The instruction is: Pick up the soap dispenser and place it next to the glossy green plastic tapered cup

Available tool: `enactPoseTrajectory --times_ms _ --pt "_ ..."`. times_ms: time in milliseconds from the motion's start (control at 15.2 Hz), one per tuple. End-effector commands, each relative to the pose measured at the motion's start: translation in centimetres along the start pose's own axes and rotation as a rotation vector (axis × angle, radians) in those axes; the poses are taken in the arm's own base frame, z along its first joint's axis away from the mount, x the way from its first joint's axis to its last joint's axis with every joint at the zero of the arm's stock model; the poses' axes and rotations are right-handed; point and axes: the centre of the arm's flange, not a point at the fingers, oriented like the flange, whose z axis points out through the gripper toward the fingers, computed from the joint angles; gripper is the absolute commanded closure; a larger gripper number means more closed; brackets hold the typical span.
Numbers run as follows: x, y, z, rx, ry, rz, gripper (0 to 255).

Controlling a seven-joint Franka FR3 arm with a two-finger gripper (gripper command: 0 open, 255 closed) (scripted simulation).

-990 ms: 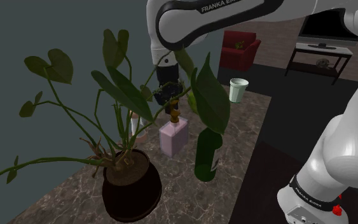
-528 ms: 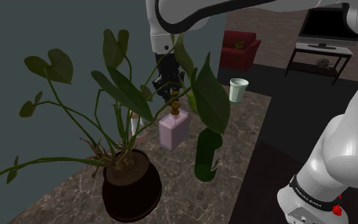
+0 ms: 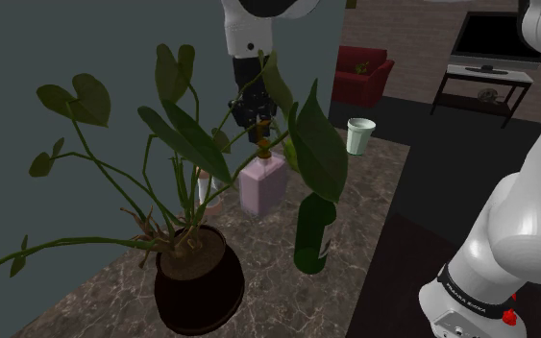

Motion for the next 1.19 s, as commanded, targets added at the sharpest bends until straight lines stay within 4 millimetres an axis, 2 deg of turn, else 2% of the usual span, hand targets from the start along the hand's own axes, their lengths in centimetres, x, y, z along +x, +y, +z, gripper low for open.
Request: enactPoseTrajectory --times_ms 0,1122 --pt "-0.2 -0.1 -1.0 0.000 0.000 0.000 255" --pt "-1.4 -0.4 -9.9 0.000 0.000 0.000 255"
